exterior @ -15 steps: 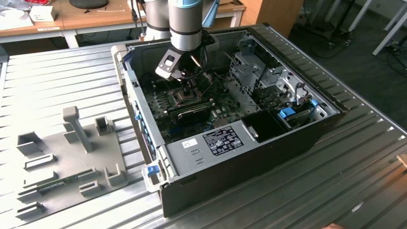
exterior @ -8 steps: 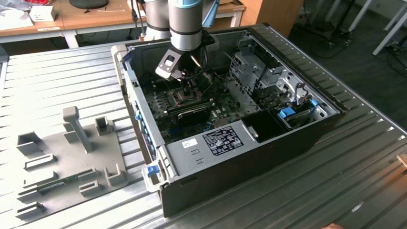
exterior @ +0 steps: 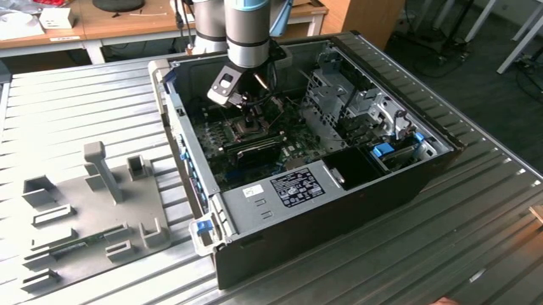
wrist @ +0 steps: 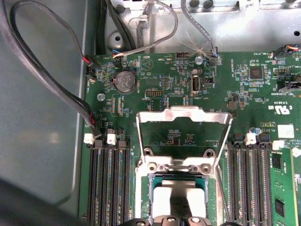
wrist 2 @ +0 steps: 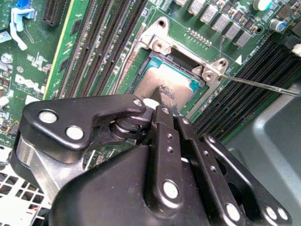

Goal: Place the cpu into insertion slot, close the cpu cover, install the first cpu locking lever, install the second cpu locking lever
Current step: 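Place the cpu into insertion slot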

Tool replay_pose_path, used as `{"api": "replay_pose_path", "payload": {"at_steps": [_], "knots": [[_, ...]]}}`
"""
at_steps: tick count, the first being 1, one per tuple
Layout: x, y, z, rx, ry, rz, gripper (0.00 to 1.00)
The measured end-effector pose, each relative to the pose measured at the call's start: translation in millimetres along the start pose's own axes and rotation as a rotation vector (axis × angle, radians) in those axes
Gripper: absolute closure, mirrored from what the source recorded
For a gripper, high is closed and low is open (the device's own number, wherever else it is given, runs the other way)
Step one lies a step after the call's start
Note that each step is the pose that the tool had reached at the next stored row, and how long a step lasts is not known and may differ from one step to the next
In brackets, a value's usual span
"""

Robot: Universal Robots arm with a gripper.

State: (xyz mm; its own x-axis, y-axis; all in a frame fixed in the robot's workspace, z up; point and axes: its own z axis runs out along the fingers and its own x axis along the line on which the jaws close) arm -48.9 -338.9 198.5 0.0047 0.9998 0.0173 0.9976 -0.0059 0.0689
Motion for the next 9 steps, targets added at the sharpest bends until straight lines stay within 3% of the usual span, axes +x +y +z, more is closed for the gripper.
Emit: {"api": "replay_pose_path", "payload": {"at_steps": [9], "knots": [[0.1, 0.6, -8.5, 0.0002, -0.0002, 0.0, 0.9]]}}
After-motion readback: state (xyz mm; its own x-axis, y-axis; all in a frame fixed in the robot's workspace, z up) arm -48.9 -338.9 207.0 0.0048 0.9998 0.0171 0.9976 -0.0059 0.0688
